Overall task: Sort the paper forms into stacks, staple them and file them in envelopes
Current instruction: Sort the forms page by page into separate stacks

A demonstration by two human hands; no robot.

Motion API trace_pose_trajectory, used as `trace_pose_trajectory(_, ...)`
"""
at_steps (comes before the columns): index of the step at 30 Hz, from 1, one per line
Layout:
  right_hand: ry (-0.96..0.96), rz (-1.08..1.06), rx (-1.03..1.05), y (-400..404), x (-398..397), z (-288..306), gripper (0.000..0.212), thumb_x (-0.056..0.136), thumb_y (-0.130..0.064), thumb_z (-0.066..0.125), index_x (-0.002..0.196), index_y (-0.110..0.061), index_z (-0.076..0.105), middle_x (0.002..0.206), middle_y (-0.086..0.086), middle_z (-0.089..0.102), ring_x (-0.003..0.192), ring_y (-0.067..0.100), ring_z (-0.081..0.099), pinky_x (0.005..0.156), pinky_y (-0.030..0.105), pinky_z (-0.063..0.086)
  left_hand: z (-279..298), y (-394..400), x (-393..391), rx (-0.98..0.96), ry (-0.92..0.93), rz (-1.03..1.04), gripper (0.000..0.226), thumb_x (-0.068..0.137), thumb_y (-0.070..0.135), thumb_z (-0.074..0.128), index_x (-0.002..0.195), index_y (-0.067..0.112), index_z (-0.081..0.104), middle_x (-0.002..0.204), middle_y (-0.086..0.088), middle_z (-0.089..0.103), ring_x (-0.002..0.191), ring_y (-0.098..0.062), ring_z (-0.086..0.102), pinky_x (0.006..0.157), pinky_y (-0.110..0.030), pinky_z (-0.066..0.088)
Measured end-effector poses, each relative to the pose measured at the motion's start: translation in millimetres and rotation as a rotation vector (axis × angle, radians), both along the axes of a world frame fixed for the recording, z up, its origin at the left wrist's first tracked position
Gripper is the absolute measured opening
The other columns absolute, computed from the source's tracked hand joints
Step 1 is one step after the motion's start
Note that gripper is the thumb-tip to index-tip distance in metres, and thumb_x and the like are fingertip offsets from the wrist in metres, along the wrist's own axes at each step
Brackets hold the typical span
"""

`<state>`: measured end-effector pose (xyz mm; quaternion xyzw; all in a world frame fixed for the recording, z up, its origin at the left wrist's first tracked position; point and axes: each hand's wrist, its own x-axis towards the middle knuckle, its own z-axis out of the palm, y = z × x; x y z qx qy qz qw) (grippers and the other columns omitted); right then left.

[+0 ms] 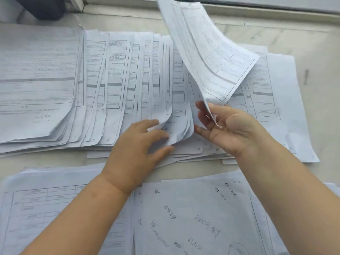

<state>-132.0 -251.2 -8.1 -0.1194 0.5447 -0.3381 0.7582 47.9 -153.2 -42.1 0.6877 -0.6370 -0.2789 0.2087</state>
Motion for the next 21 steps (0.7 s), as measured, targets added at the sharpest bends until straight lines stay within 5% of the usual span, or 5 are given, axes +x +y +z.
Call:
trace_pose_trajectory(5,0.000,-0.007,0.040,2,-1,-3,0.009,0.092,0.001,0.055,0.092,-0.004,0.062,0.073,0.006,0.071,0.058,0.014,0.066,0.071,0.044,0.059,6,-2,2,0.069,0.100,0.015,0.022,0.079,0.041,0.075,0.100,0.034,0.072,0.134,0.011,0.052,0.125,-0.007,0.046,0.105,-0.025,0.034)
trace_pose_trajectory(11,0.012,-0.032,0.043,4,-2,-5,0.013,0.093,0.000,0.054,0.085,-0.004,0.064,0.075,0.007,0.069,0.054,0.015,0.065,0.070,0.048,0.059,5,-3,4,0.091,0.111,-0.006,0.010,0.088,0.026,0.067,0.094,0.031,0.072,0.133,0.011,0.053,0.121,-0.005,0.047,0.087,0.006,0.022)
trace_pose_trajectory(15,0.056,-0.053,0.022,6,-7,0,0.012,0.093,-0.002,0.056,0.085,-0.004,0.065,0.073,0.006,0.072,0.063,0.014,0.062,0.081,0.045,0.058,0,-2,-2,-0.005,0.260,0.187,0.022,0.086,0.016,0.070,0.072,0.032,0.063,0.108,0.019,0.058,0.094,-0.002,0.055,0.080,-0.011,0.042)
trace_pose_trajectory(21,-0.060,-0.027,0.033,8,-9,5,0.019,0.091,-0.003,0.056,0.080,-0.003,0.072,0.082,0.005,0.071,0.063,0.013,0.063,0.078,0.048,0.058,-5,-3,-12,-0.061,0.201,0.244,0.039,0.080,0.020,0.075,0.060,0.033,0.045,0.093,0.018,0.057,0.079,-0.005,0.050,0.068,-0.015,0.036)
